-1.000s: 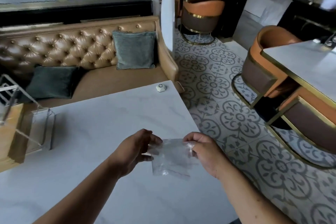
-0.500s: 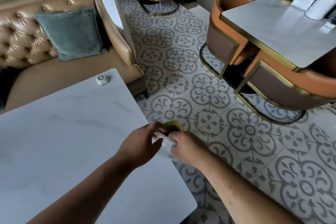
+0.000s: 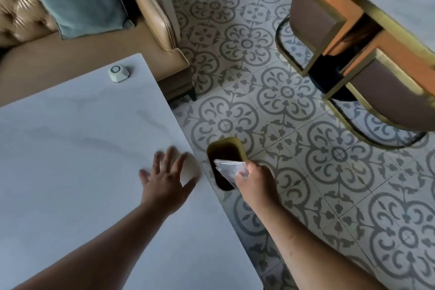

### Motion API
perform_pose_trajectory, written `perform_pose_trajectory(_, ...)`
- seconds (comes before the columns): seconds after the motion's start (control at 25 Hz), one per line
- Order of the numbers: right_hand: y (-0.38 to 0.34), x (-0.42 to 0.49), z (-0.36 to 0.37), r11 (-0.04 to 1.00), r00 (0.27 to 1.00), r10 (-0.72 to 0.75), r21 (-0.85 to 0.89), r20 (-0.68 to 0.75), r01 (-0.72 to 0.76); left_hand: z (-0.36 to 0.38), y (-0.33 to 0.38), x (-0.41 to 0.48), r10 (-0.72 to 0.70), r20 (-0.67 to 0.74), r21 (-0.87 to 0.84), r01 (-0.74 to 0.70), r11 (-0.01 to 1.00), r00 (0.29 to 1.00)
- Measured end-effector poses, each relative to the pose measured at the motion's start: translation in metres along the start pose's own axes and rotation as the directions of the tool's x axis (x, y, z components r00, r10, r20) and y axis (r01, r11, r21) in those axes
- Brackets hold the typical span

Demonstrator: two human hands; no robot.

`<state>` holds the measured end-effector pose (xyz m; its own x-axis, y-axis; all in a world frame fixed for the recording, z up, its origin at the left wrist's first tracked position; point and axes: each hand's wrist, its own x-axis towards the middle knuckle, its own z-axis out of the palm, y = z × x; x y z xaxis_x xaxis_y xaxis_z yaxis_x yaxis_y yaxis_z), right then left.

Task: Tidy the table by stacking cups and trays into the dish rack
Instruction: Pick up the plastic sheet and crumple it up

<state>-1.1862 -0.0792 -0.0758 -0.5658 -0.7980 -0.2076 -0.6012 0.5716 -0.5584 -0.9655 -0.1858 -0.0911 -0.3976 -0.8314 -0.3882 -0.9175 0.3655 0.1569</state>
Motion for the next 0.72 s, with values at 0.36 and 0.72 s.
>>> perform_pose_trajectory(0.36,0.074,0.073,0.111,0.938,0.949,0.264,0.182,0.17,-0.294,-0.001,-0.011,0.083,-0.071,-0.189,0.025,0.077,0.997,0.979)
perform_pose_trajectory(0.72,0.14,0.147,0.235,0.925,0.894,0.355,0.035,0.272,-0.378,0.006,-0.017,0.092,-0.015,-0.212,0.044,0.025,0.999,0.977)
